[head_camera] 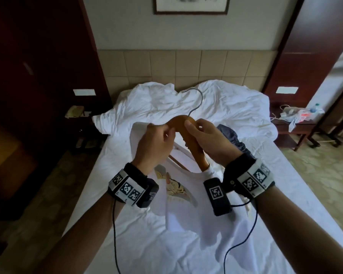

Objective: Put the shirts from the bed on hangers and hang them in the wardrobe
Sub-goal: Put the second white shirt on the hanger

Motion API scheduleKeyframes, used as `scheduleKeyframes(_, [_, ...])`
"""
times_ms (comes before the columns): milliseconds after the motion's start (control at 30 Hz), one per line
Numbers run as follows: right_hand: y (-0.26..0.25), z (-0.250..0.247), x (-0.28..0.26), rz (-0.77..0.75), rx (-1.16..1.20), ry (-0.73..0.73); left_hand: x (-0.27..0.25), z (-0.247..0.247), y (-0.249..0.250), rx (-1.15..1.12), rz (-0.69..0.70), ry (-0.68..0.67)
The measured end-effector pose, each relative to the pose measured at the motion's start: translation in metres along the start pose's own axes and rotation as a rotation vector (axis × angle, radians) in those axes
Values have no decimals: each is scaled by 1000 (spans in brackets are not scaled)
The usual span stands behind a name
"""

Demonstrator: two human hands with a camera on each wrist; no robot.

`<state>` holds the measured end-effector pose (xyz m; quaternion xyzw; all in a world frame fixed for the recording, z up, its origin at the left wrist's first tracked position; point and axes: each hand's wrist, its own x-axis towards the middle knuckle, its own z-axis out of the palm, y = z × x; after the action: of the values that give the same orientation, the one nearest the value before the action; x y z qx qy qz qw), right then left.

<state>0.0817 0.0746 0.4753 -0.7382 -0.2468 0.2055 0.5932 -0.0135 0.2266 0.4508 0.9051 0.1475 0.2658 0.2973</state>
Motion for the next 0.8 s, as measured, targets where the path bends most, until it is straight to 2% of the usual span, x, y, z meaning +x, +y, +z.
scheduleKeyframes(100, [-25, 14, -6, 55, 120, -89, -25, -15, -1, -79, -22, -160])
scheduleKeyframes(200, [-43, 33, -19, 80, 194, -238, -57, -33, -3, -235, -102, -224])
scheduleKeyframes(333, [-59, 67, -45, 86, 283, -332, -112, -69, 8, -293, -290, -157])
scheduleKeyframes(467, [-65, 107, -72, 99, 446, -516, -178, -108, 6, -387, -456, -90])
scheduleKeyframes(533, [-64, 132, -85, 88, 517, -552, -213, -125, 4, -386, -461, -83])
scheduleKeyframes(667, [-70, 181, -122, 57, 620, -494, -262, -163, 3, -281, -433, -63])
scheduleKeyframes(733, [-72, 204, -143, 4, 570, -504, -276, -183, -3, -205, -408, -47])
scheduleKeyframes(800, [-70, 230, -160, -82, 483, -539, -290, -201, -11, -220, -420, -16])
